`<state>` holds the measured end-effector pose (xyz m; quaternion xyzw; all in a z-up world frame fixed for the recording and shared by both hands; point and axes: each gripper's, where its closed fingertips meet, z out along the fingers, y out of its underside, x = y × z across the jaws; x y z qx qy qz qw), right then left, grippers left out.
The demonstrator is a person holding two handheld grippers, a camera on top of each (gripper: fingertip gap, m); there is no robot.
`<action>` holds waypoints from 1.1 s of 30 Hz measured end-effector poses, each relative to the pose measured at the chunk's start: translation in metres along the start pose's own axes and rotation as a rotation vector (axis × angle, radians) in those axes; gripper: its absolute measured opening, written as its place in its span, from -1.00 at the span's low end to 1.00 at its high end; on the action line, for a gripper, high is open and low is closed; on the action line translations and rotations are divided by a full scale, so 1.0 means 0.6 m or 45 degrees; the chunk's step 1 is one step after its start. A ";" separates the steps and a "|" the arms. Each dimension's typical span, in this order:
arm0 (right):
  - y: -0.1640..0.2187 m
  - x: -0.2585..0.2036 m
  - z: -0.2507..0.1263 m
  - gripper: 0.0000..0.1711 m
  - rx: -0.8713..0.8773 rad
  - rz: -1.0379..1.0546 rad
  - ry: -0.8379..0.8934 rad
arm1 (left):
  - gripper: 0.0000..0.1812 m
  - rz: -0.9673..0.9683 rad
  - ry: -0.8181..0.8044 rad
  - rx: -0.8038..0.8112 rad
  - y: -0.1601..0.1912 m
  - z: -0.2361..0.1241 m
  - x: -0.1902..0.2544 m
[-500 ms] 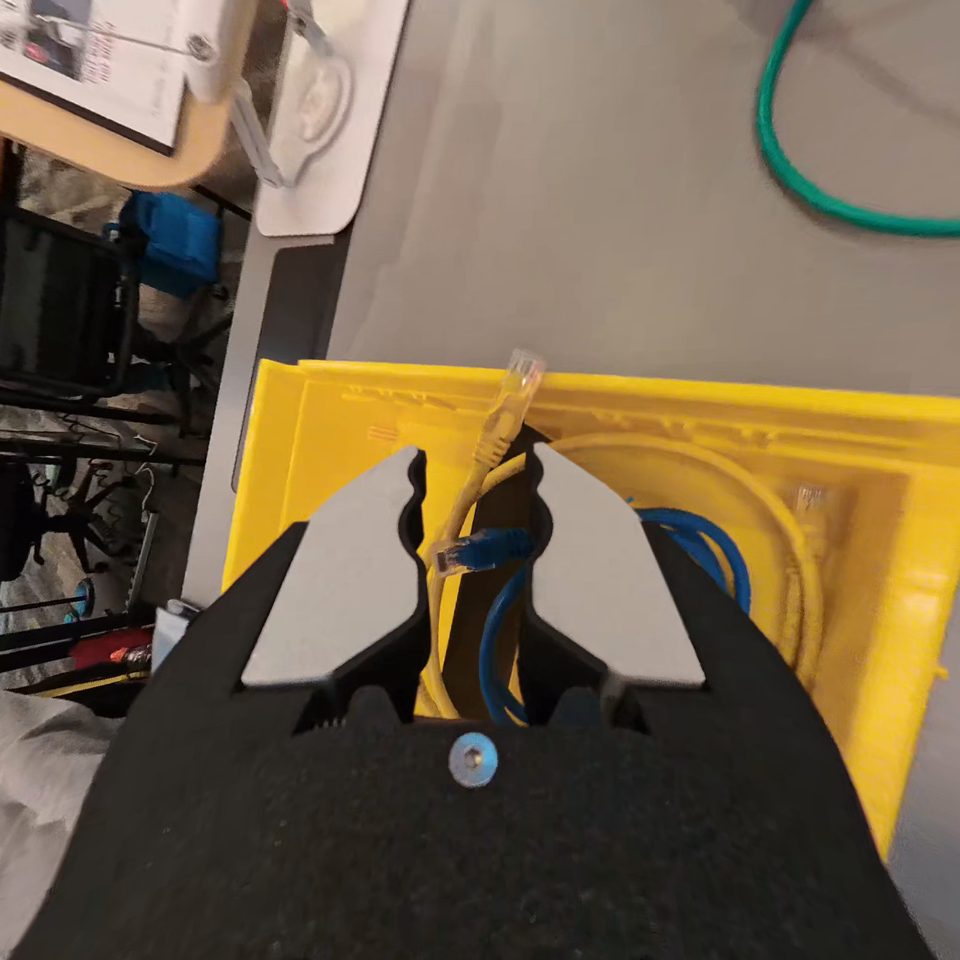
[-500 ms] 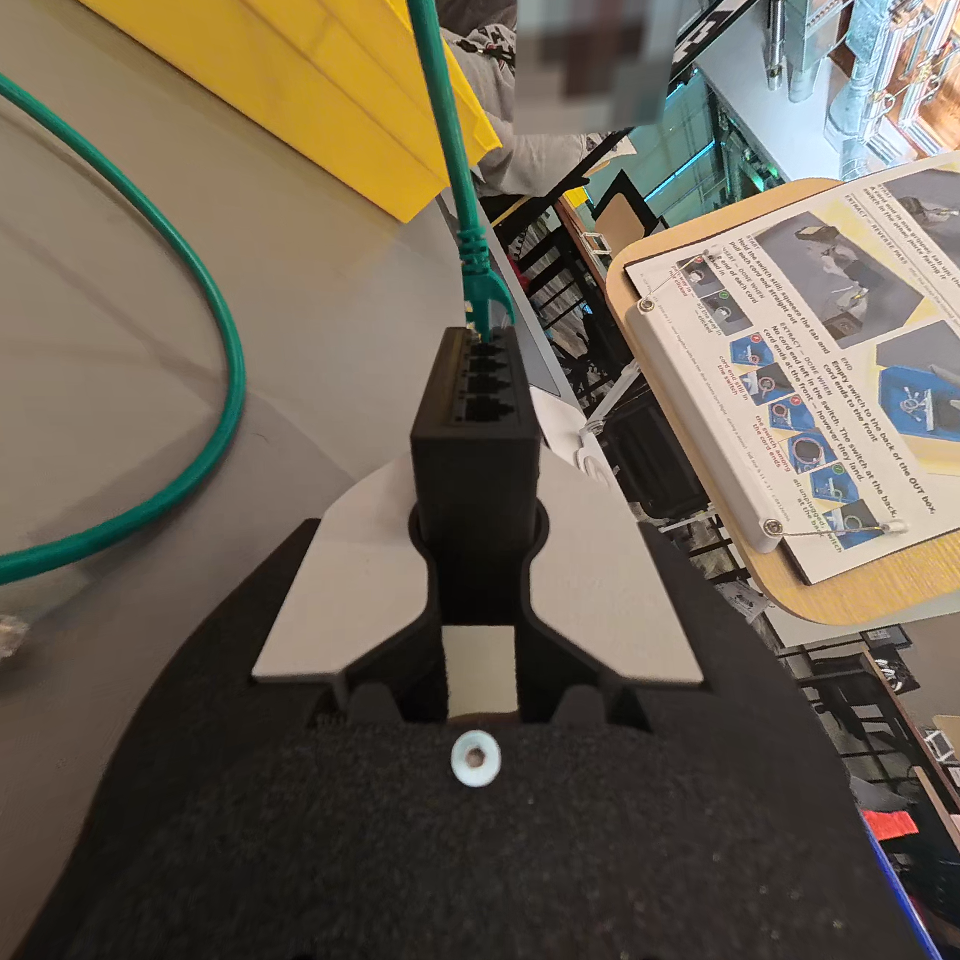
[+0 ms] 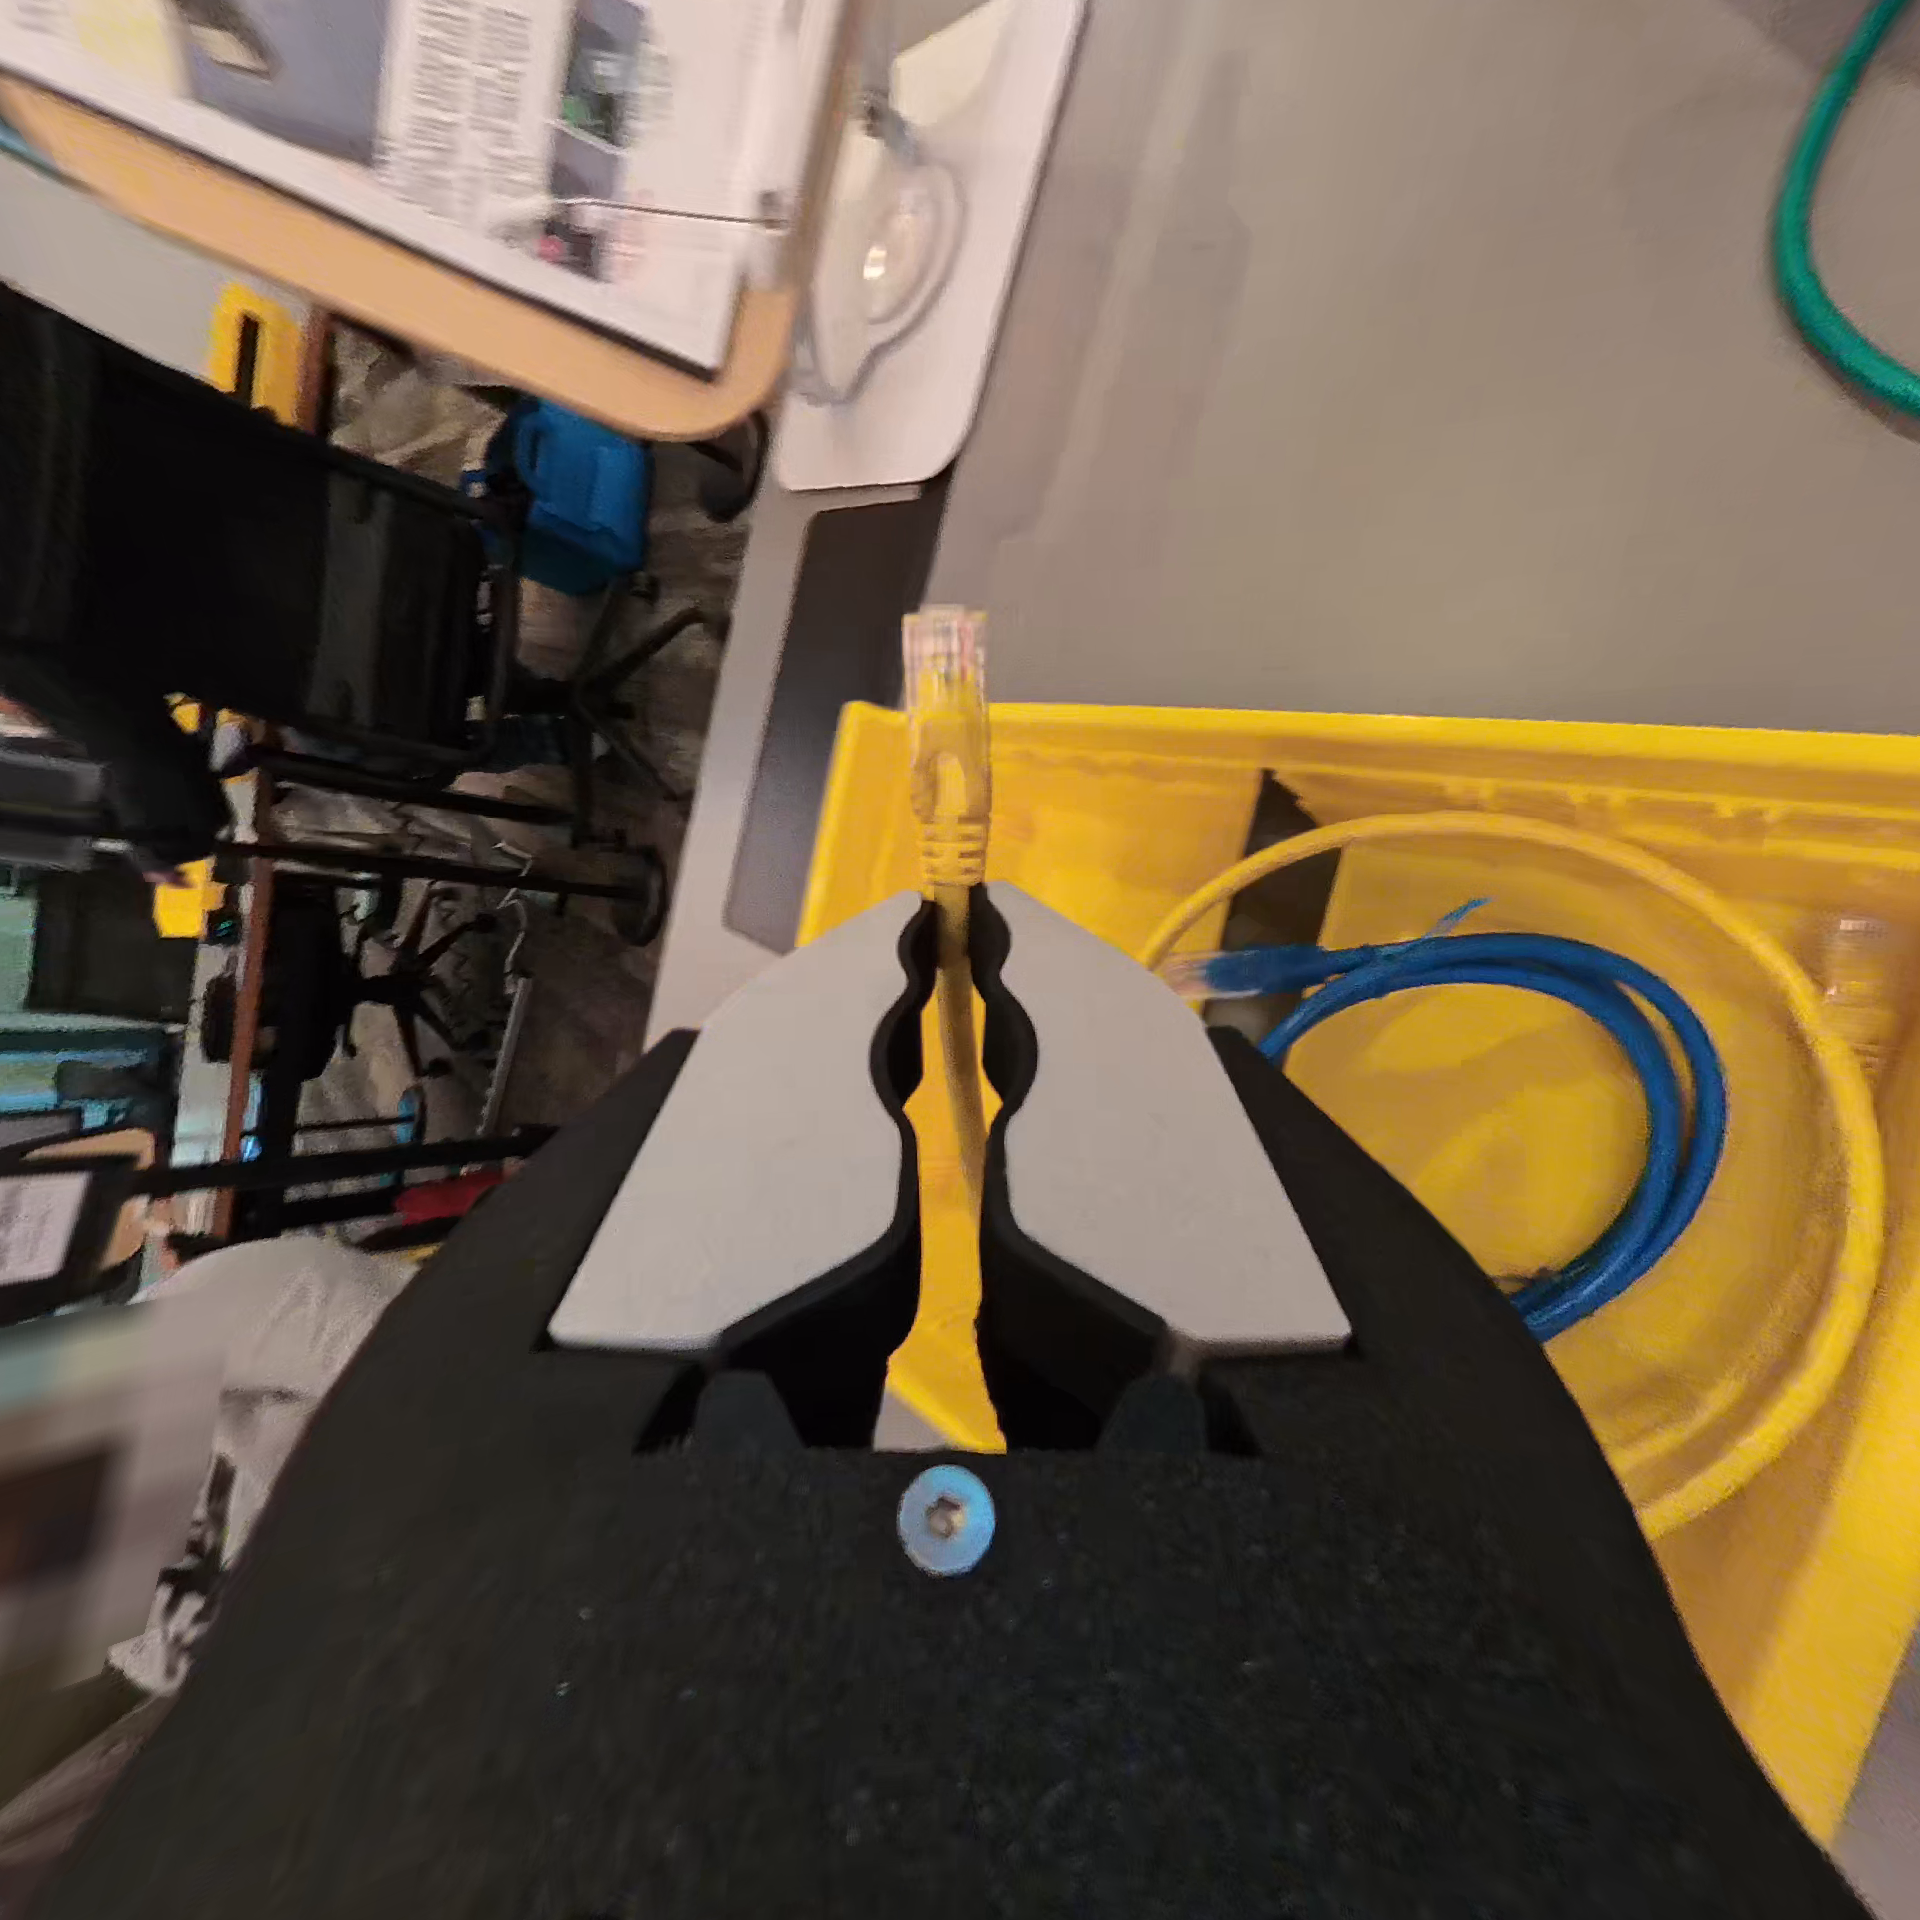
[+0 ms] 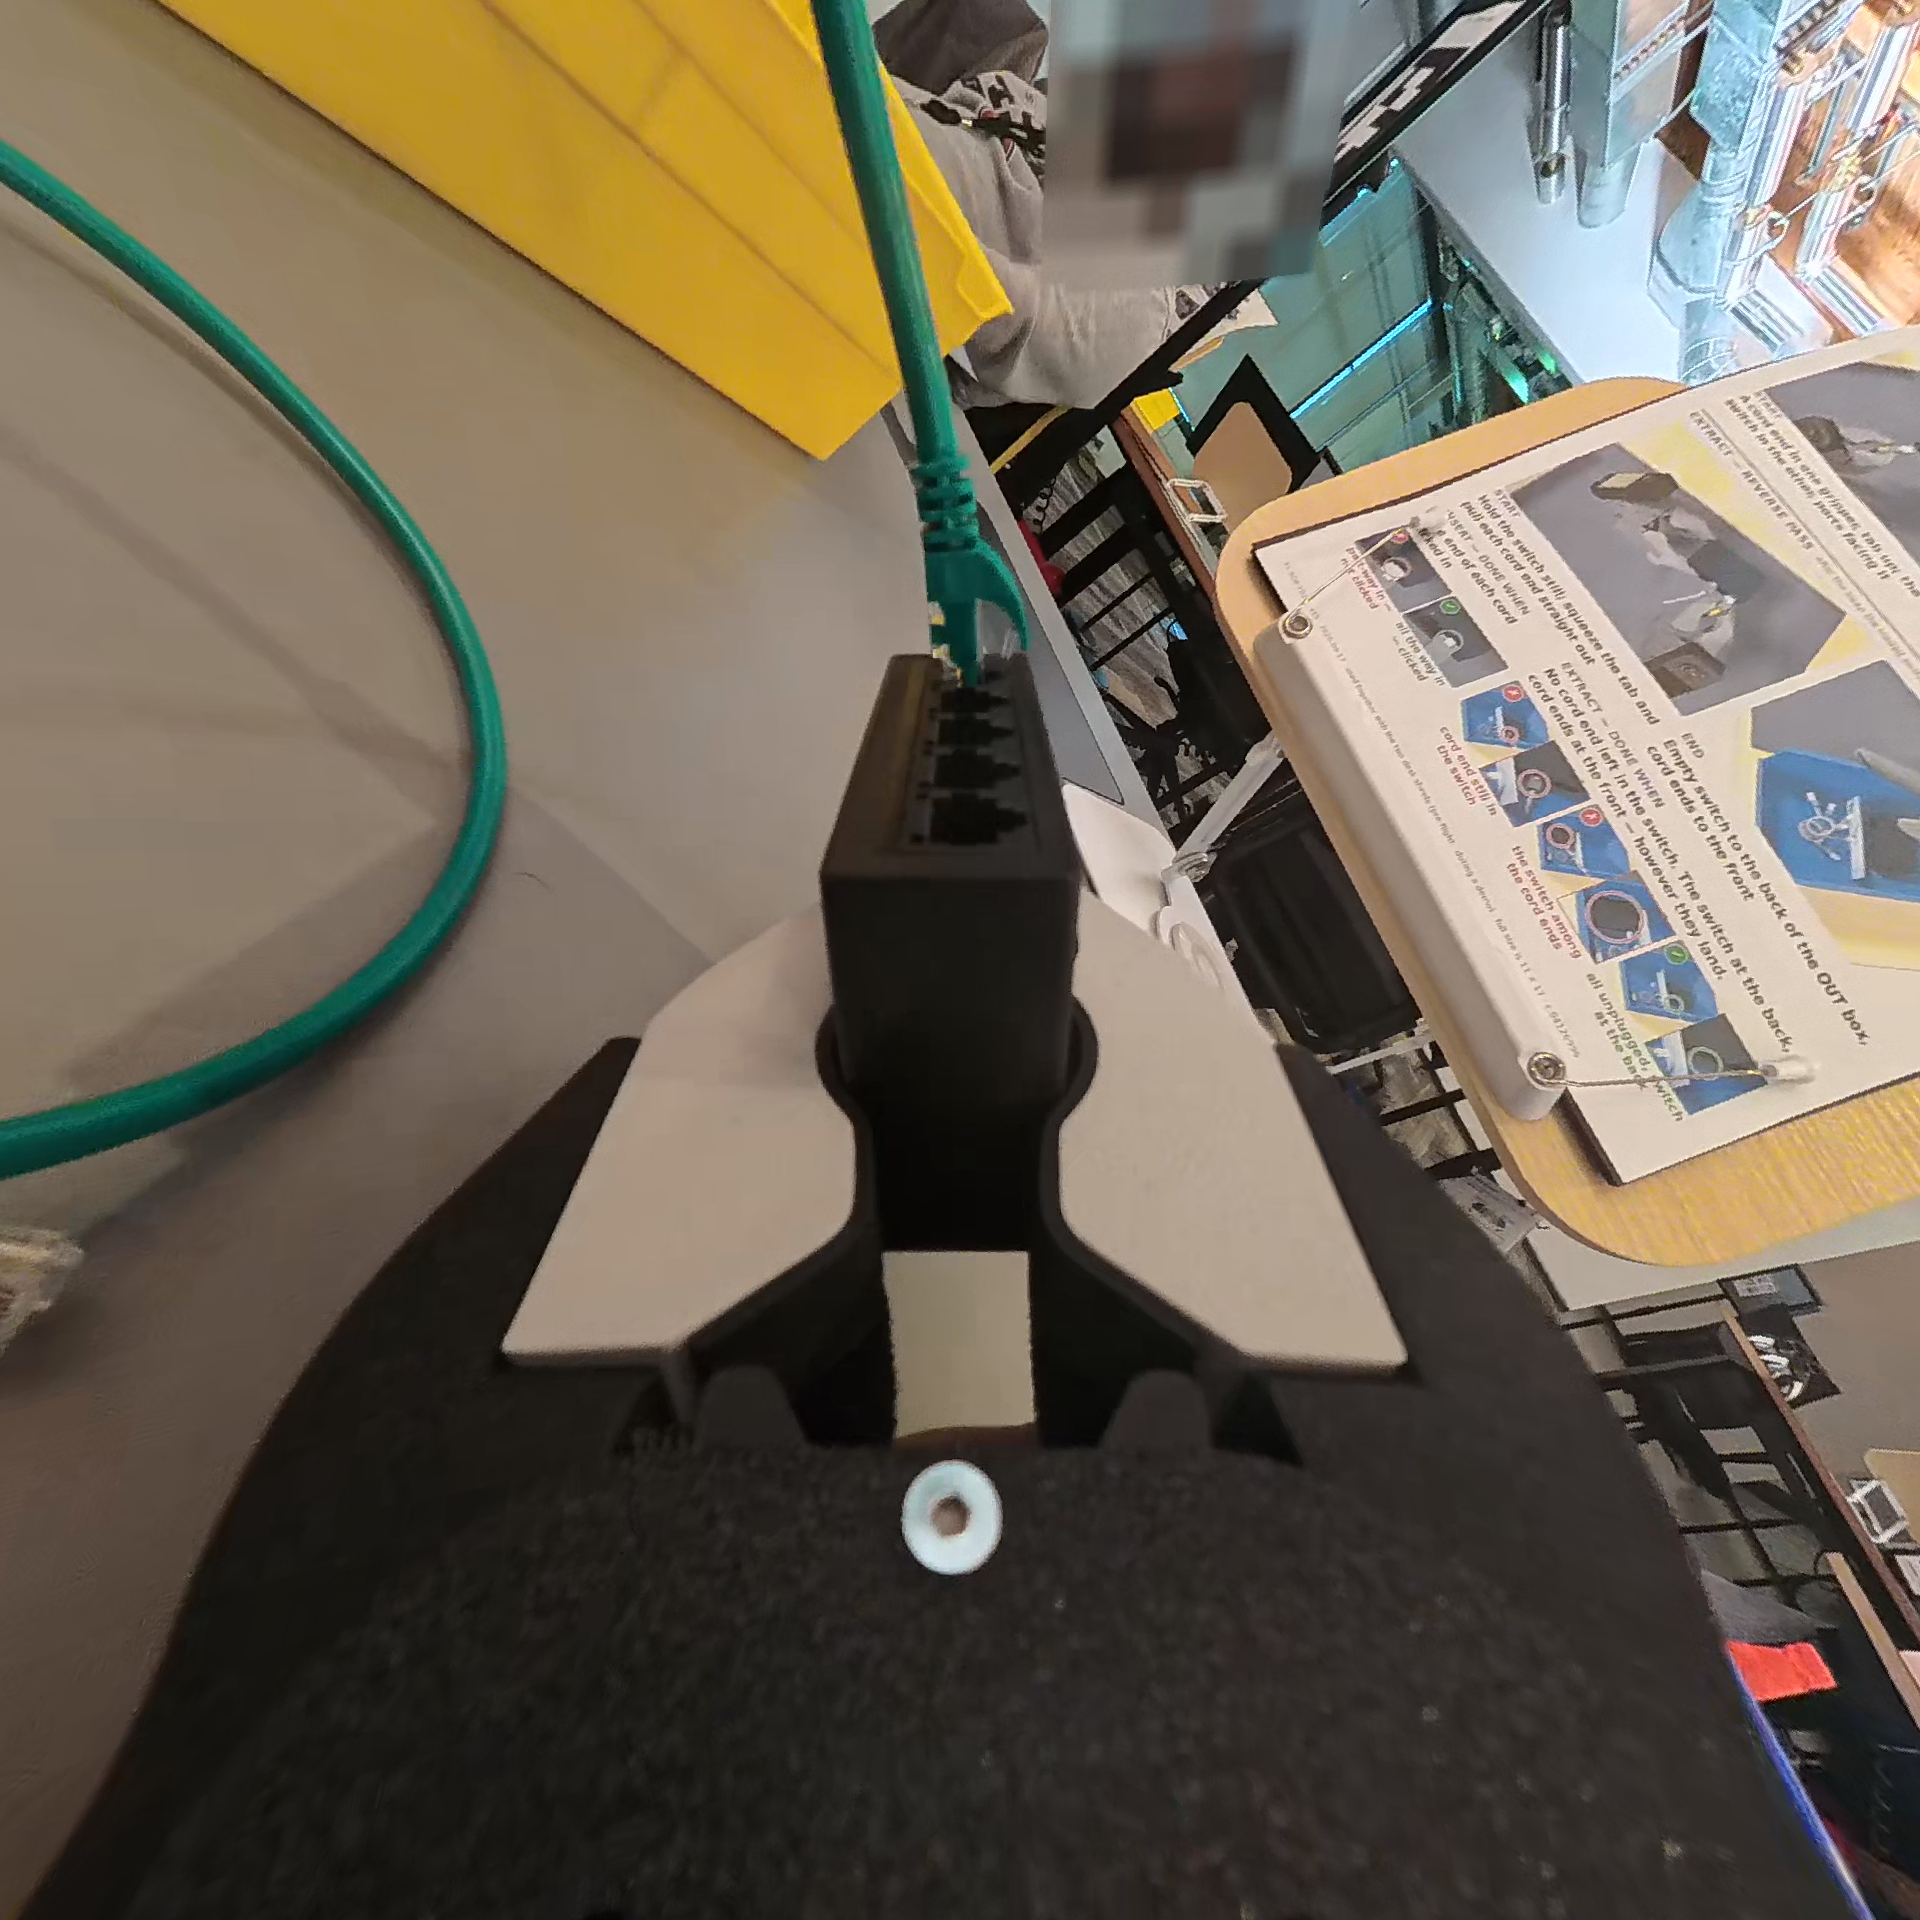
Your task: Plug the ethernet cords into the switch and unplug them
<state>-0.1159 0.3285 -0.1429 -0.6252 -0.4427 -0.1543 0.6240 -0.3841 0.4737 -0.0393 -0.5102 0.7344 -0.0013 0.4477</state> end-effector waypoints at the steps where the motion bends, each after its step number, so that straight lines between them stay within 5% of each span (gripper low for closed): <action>1: -0.001 0.000 0.000 -0.64 0.002 -0.003 0.000 | -0.94 -0.016 -0.037 -0.005 -0.001 -0.017 -0.023; 9: -0.005 0.000 -0.004 -0.64 0.011 -0.017 0.013 | -0.94 -0.162 -0.404 -0.007 -0.035 -0.250 -0.204; 18: -0.005 -0.001 -0.006 -0.64 0.010 -0.030 0.015 | -0.94 -0.110 -0.753 0.013 -0.221 -0.566 -0.304; 22: -0.007 -0.001 -0.007 -0.64 0.014 -0.032 0.018 | -0.94 -0.094 -0.702 0.010 -0.312 -0.658 -0.299; 27: -0.007 0.000 -0.006 -0.64 0.016 -0.039 0.025 | -0.94 -0.025 -0.515 -0.139 -0.351 -0.616 -0.205; 33: -0.011 -0.001 -0.009 -0.64 0.031 -0.076 0.039 | -0.94 -0.016 0.017 -0.327 -0.281 -0.366 0.074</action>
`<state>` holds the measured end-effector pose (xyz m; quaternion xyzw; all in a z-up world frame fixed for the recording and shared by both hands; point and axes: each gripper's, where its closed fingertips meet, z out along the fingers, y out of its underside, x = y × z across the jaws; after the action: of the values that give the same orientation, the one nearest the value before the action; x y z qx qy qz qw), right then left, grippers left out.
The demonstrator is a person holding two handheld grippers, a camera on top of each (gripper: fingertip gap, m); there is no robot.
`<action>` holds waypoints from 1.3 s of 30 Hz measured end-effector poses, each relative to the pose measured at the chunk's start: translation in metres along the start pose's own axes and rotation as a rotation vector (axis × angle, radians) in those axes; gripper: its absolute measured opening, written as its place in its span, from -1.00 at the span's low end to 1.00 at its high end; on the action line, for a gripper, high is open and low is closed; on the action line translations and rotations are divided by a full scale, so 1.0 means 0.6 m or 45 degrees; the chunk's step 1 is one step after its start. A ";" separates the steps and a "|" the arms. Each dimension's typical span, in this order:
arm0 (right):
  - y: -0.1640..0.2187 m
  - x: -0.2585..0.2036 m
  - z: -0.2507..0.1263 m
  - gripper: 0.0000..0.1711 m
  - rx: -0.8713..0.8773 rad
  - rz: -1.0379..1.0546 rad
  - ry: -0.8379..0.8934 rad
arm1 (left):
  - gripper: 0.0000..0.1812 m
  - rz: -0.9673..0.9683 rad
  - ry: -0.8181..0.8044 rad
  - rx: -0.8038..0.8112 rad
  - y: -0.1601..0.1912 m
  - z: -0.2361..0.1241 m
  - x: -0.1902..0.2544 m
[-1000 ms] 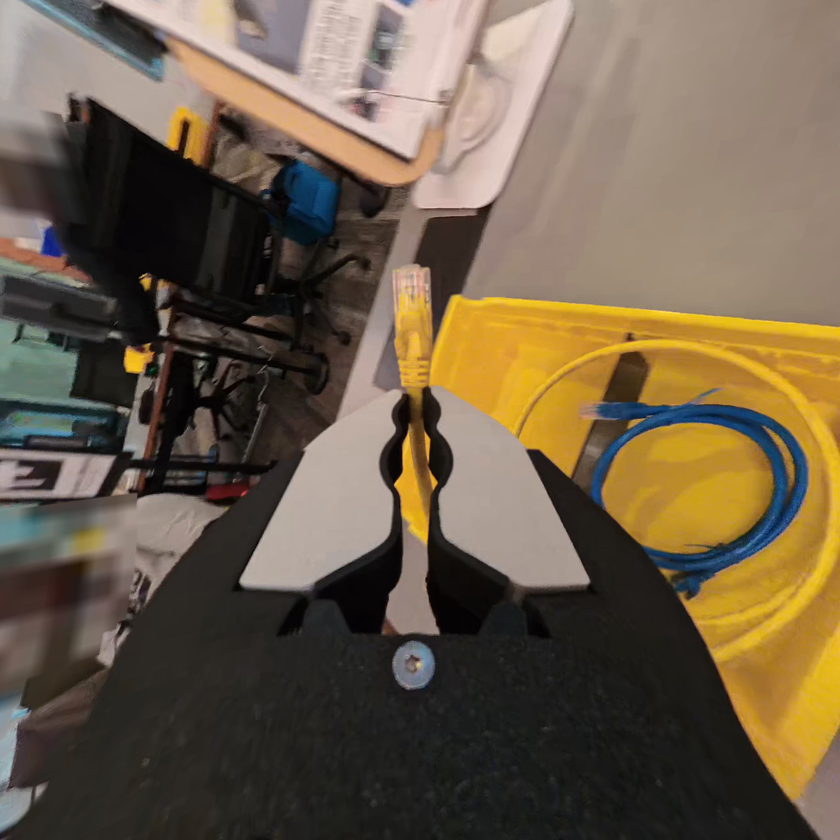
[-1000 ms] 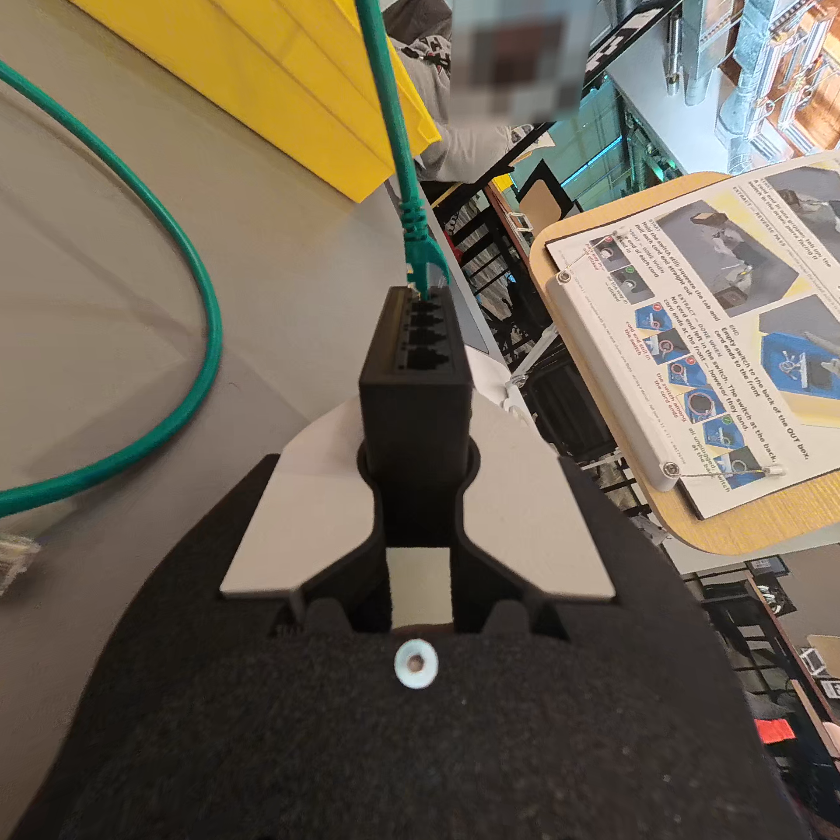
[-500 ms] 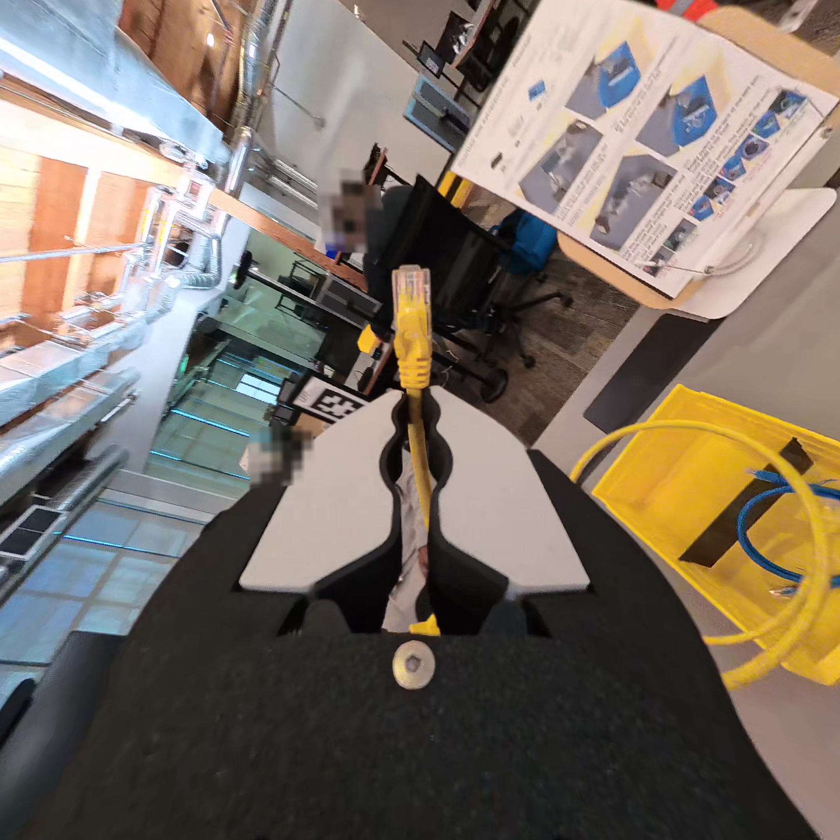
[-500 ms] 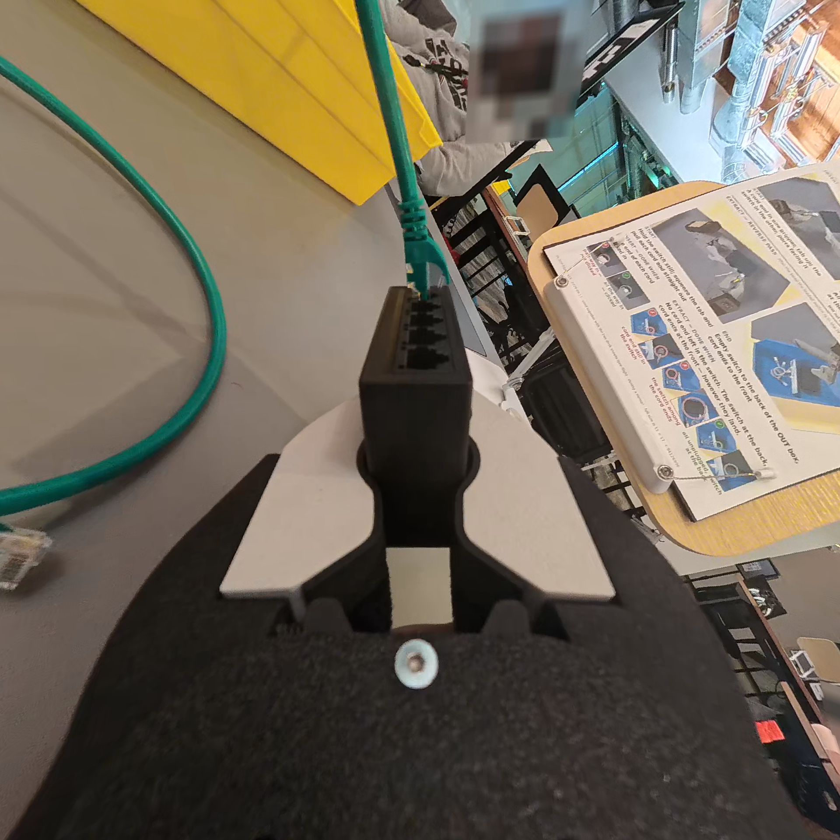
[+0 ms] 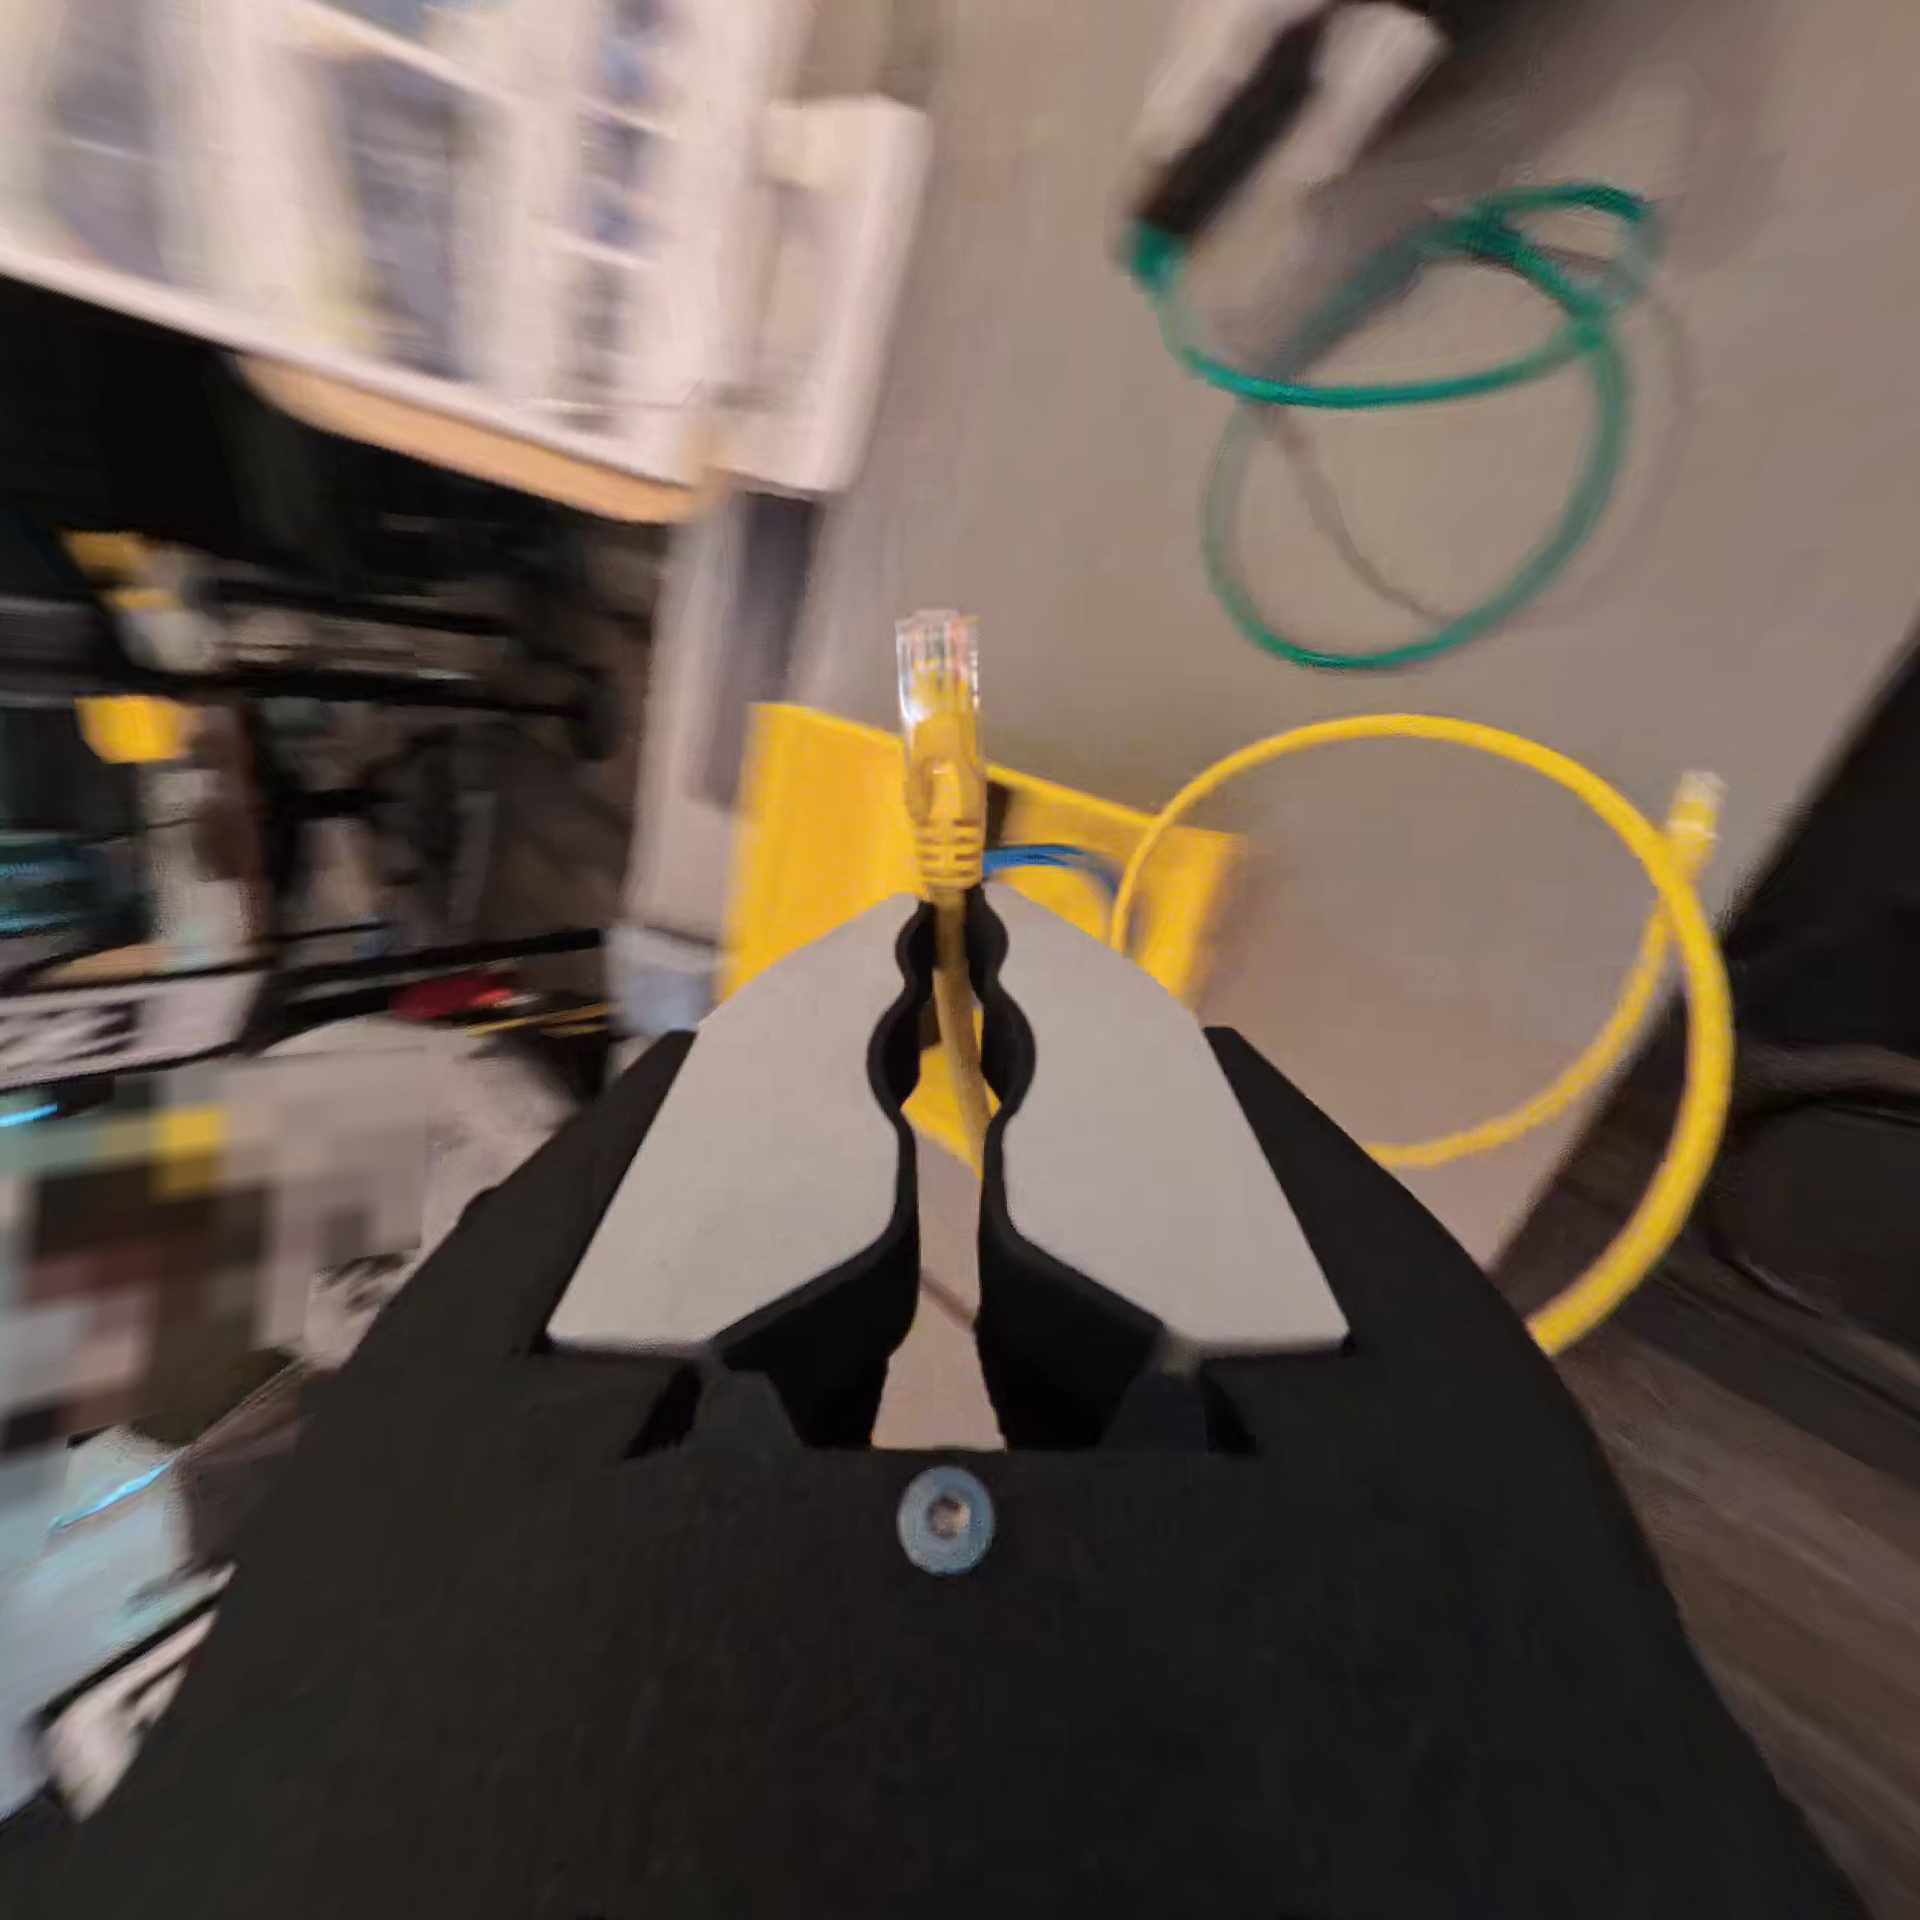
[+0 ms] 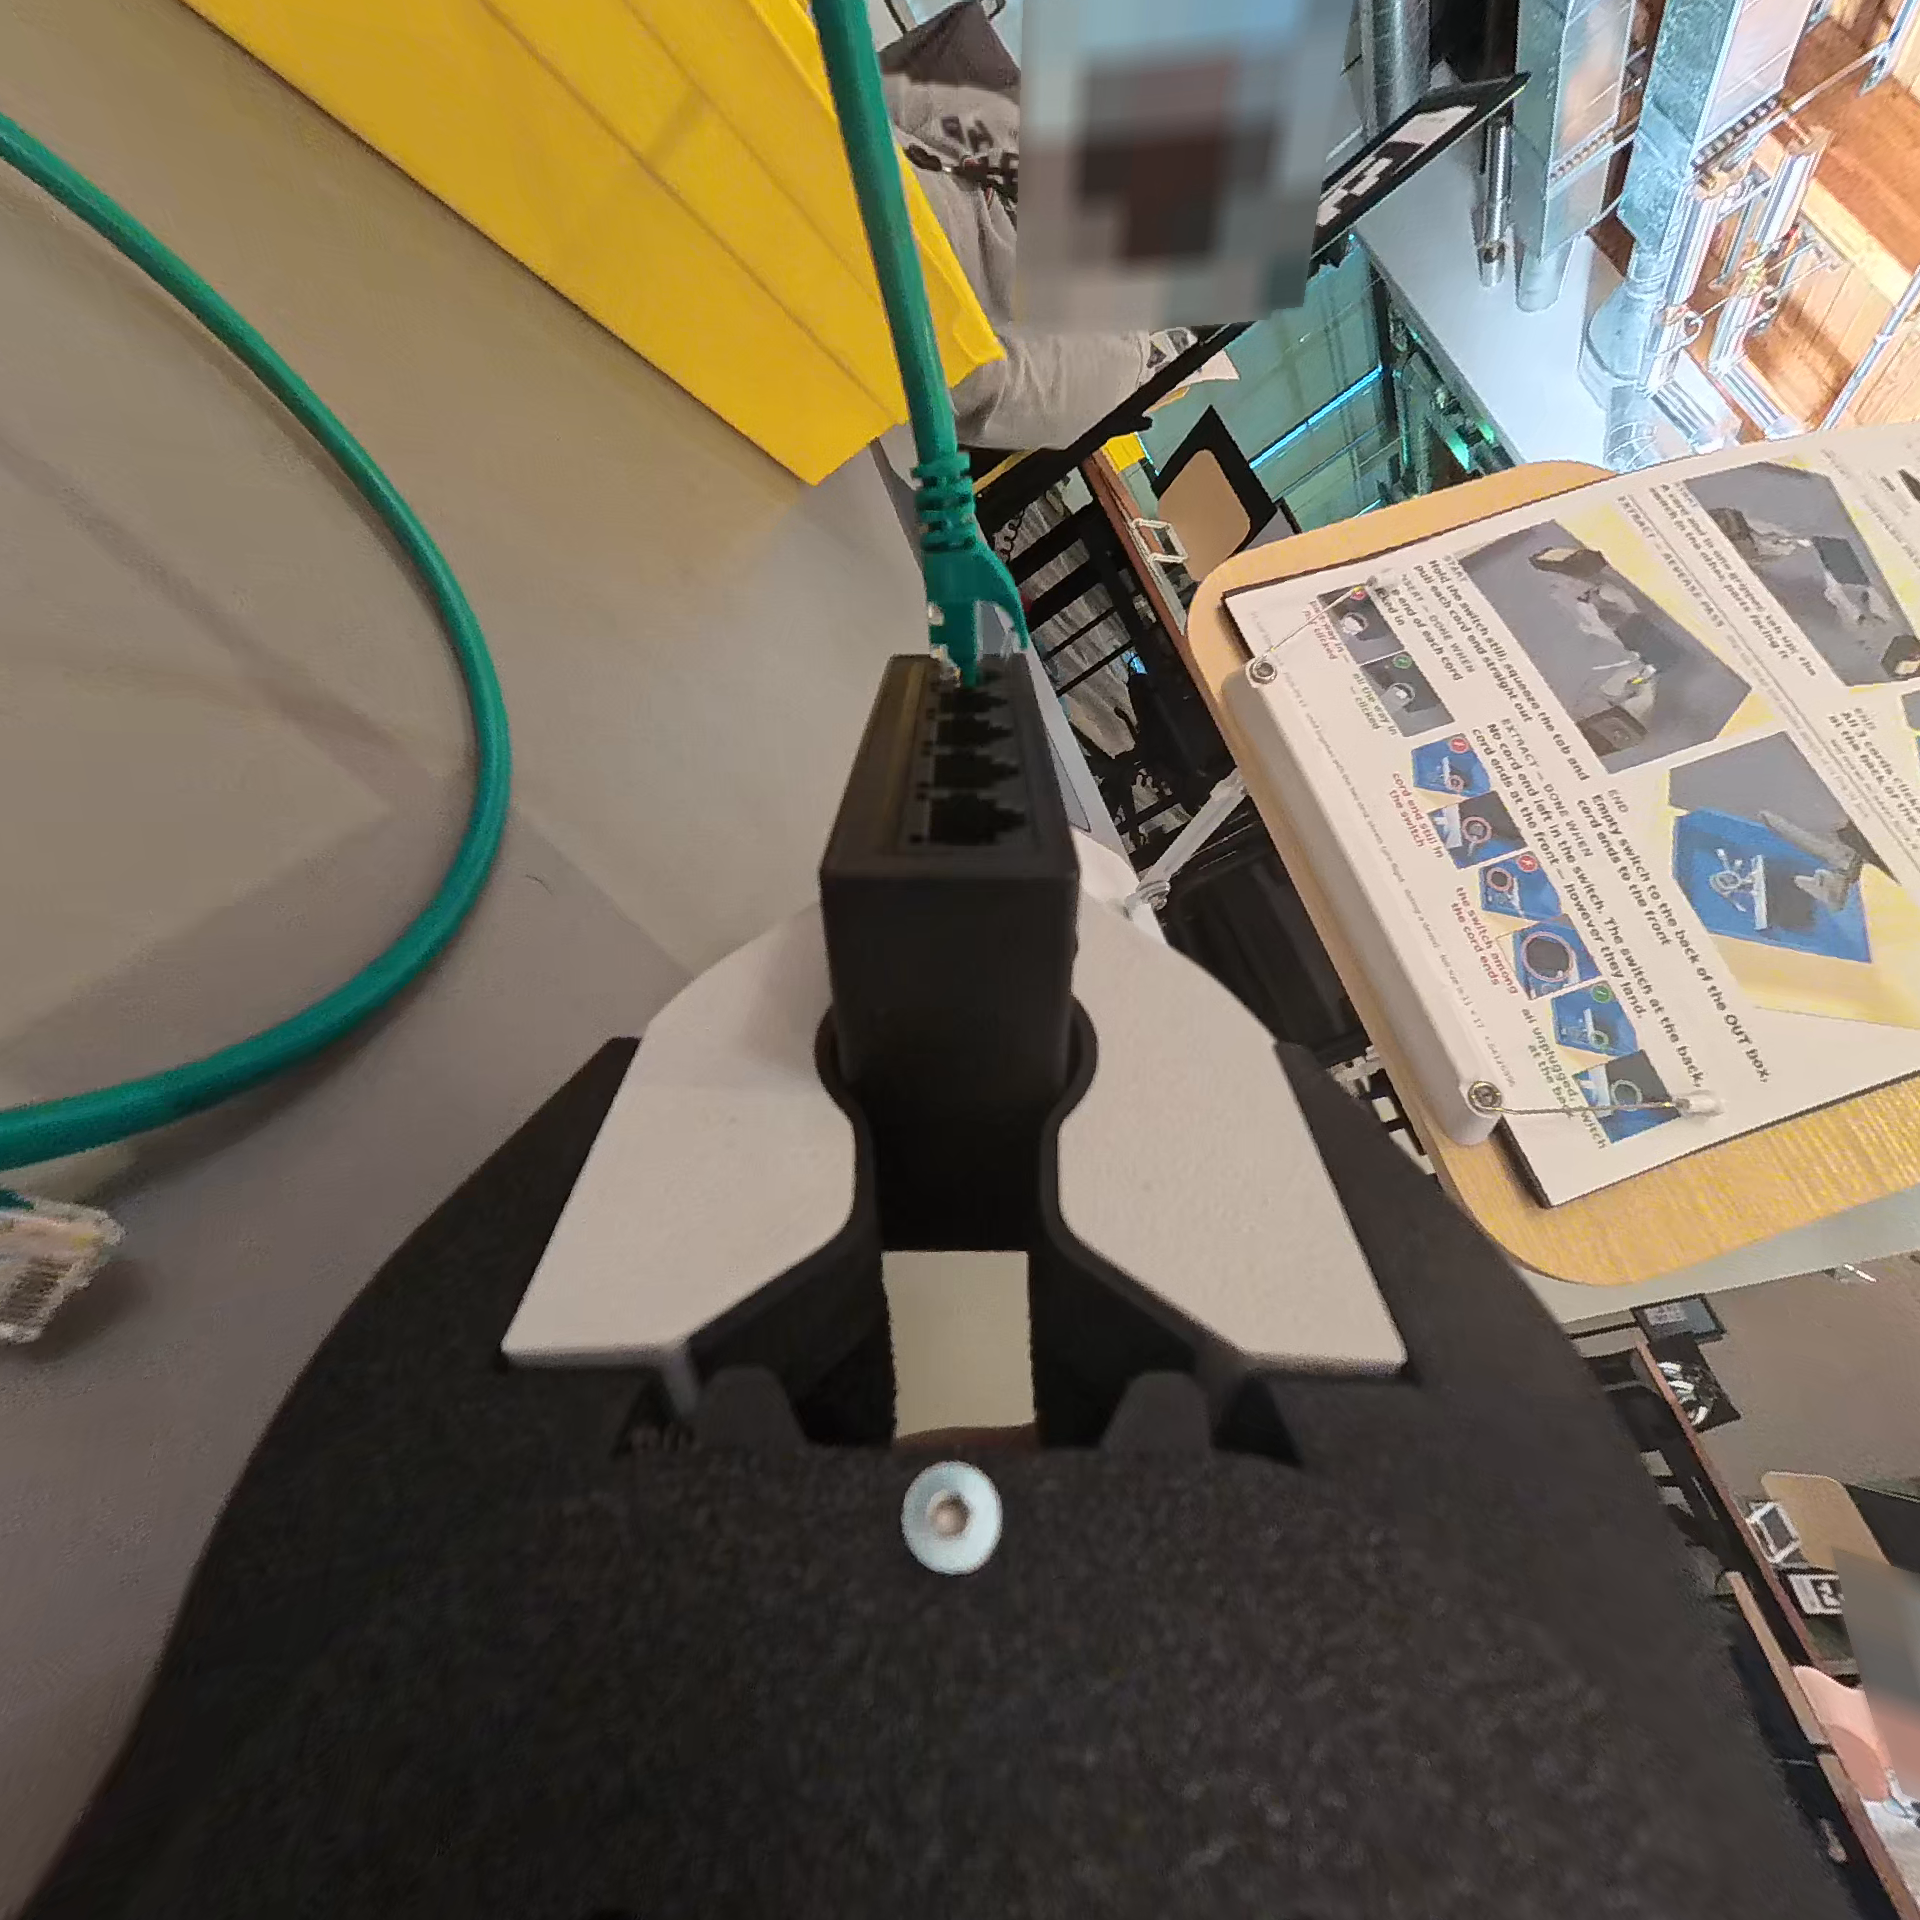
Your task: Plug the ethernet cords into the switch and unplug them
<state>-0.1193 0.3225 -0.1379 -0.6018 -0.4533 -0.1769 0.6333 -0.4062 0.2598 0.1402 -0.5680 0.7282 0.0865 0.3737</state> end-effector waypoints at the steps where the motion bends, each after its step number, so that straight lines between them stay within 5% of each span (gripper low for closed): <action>1: 0.000 0.000 0.000 -0.64 -0.001 -0.008 0.001 | -0.94 0.015 0.137 -0.031 0.006 0.054 0.064; 5: -0.001 -0.004 0.000 -0.64 -0.006 -0.033 0.000 | -0.94 0.005 0.505 -0.108 0.019 0.236 0.252; 10: 0.001 -0.008 0.002 -0.64 -0.016 -0.055 -0.009 | -0.94 -0.182 0.616 0.093 -0.032 0.344 0.305; 16: 0.001 -0.006 0.002 -0.64 -0.008 -0.018 -0.016 | -0.94 -0.233 0.695 0.417 -0.109 0.310 0.293; 23: 0.012 -0.003 0.007 -0.64 -0.066 -0.063 0.014 | -0.94 -0.153 0.716 0.337 -0.127 0.228 0.236; 32: 0.009 -0.016 0.008 -0.64 -0.091 -0.184 0.022 | -0.94 -0.287 0.761 -0.282 -0.177 0.421 0.235; 39: 0.008 -0.018 0.009 -0.64 -0.087 -0.175 0.013 | -0.94 -0.440 0.747 -0.325 -0.173 0.488 0.224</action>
<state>-0.1230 0.3249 -0.1498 -0.5895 -0.4839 -0.2385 0.6012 -0.1931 0.2832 -0.1218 -0.7253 0.6811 -0.0545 0.0842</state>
